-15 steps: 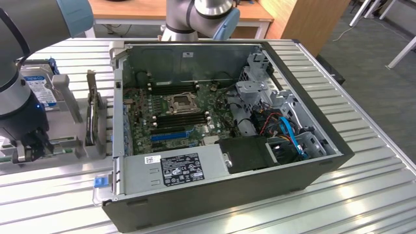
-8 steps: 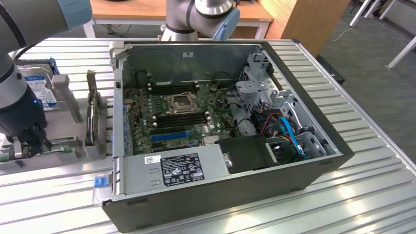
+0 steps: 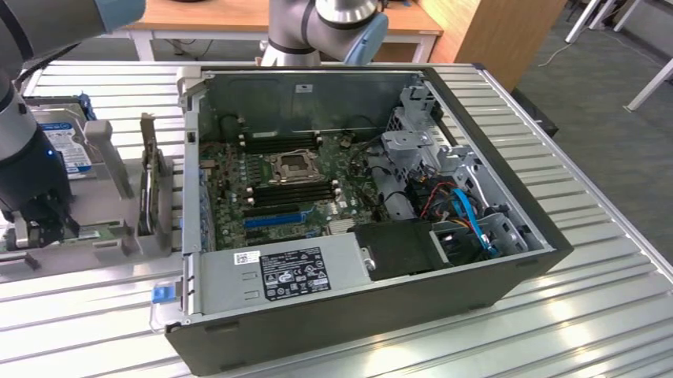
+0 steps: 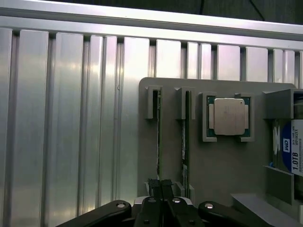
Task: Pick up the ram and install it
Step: 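Pick up the ram and move it above insertion slot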
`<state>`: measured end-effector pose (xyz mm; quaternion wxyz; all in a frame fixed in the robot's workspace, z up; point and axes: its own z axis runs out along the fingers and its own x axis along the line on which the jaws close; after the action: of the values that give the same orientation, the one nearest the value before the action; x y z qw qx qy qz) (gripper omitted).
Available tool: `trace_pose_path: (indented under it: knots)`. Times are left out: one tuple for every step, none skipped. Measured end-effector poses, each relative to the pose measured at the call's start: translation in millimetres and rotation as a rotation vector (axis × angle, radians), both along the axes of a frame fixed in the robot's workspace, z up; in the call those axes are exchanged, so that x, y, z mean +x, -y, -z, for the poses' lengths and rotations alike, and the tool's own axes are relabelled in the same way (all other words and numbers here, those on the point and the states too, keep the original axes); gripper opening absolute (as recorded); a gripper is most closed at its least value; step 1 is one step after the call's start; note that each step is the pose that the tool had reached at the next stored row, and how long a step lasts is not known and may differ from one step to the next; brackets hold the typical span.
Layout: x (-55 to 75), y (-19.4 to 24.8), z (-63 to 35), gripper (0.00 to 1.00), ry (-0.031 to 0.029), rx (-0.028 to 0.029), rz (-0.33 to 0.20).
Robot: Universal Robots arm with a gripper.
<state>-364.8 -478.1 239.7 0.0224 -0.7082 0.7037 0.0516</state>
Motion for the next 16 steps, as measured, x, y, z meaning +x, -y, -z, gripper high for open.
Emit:
trace_pose_path:
  knots:
    - [0.1,0.0,-2.1,0.11,-0.0001,-0.0001,0.000]
    - [0.1,0.0,-4.1,0.11,-0.0001,-0.0001,0.000]
    - [0.2,0.0,-6.3,0.11,-0.0001,-0.0001,0.000]
    - [0.3,0.0,-8.7,0.11,0.0000,0.0000,0.000]
    - [0.4,0.0,-11.2,0.11,-0.0001,-0.0001,0.000]
    - [0.5,0.0,-13.7,0.11,-0.0001,0.0000,0.000]
    - [0.5,0.0,-16.3,0.11,-0.0001,-0.0001,0.000]
    - [0.6,0.0,-18.7,0.11,-0.0001,0.0000,0.000]
    - [0.7,0.0,-21.1,0.11,-0.0001,-0.0001,0.000]
    - [0.7,0.0,-23.6,0.11,-0.0001,-0.0001,0.000]
    - [0.8,0.0,-26.2,0.11,-0.0001,-0.0001,0.000]
    - [0.9,0.0,-28.7,0.11,0.0000,-0.0001,0.000]
    - [0.9,0.0,-31.3,0.11,-0.0001,-0.0001,0.000]
    - [1.0,0.0,-33.8,0.11,-0.0001,-0.0001,0.000]
    - [1.1,0.0,-36.5,0.11,-0.0001,-0.0001,0.000]
    - [1.1,0.0,-38.6,0.11,0.0000,0.0000,0.000]
